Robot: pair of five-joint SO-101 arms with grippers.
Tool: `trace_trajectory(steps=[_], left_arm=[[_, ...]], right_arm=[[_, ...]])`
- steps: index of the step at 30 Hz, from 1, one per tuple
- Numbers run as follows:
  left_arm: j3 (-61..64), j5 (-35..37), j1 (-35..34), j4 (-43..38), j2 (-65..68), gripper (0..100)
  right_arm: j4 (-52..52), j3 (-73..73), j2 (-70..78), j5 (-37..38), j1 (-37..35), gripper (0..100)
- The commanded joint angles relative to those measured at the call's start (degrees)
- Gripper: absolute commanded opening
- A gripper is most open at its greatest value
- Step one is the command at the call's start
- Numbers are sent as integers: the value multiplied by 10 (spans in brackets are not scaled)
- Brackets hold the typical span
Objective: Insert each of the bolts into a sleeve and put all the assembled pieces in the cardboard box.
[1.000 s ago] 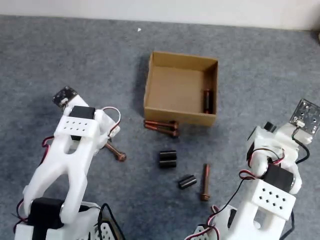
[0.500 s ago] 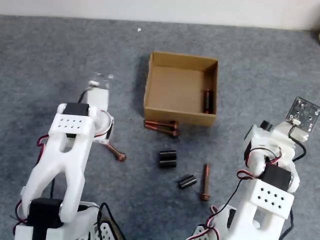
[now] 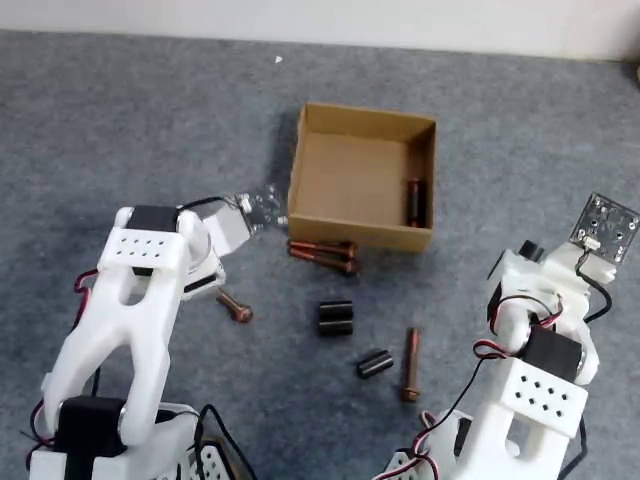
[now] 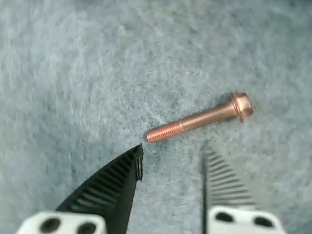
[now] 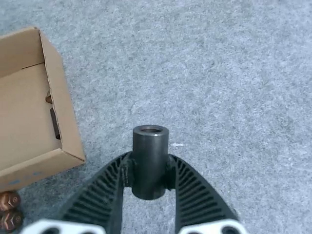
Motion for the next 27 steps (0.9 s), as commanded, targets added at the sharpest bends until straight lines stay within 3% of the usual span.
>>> trace_trajectory(steps=[1, 15, 27], left_arm=[[13, -70, 38, -4, -15, 259], [35, -214, 83, -7, -5, 220], [-102, -214, 85, -4, 233, 210]], right_arm=[[-20, -2, -11, -2, -9, 5], [-20, -2, -11, -2, -9, 5], [-20, -2, -11, -2, -9, 5]])
